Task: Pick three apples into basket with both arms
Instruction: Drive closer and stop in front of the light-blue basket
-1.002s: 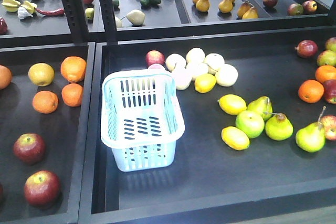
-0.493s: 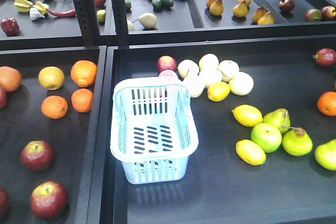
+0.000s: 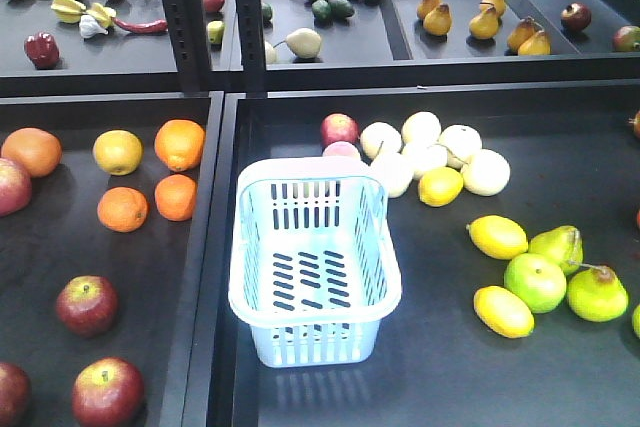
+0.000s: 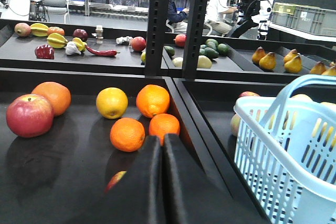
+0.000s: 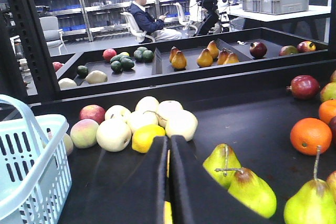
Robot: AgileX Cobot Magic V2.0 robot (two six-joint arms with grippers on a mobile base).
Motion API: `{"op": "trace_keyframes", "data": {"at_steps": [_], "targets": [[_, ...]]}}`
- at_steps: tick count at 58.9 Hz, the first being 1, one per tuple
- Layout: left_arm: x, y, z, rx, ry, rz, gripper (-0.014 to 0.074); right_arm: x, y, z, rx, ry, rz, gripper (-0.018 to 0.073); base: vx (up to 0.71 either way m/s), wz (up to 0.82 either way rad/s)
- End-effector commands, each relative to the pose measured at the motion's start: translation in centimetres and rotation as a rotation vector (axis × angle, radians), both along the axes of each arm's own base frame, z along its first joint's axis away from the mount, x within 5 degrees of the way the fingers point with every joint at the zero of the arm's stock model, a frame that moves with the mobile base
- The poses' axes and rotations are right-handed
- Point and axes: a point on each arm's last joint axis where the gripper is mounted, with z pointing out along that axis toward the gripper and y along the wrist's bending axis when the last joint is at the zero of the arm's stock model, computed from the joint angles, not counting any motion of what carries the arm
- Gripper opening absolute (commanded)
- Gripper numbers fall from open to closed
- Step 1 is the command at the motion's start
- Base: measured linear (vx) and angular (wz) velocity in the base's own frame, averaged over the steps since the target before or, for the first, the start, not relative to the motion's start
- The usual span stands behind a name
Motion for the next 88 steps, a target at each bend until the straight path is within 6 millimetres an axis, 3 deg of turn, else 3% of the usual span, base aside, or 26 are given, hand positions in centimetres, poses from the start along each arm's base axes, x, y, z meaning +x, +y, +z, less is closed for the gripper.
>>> {"op": "trace_keyframes", "data": {"at_steps": [1, 88], "targets": [[-0.22, 0.23, 1.56, -0.018, -0.108, 0.026, -0.0006, -0.05, 0.02, 0.35, -0.021, -0.073, 0.000, -0.0009, 0.04, 0.06], [-0.22, 0.23, 1.56, -0.018, -0.108, 0.026, -0.0006, -0.05, 0.02, 0.35, -0.021, -0.073, 0.000, -0.0009, 0.02, 0.03]]}}
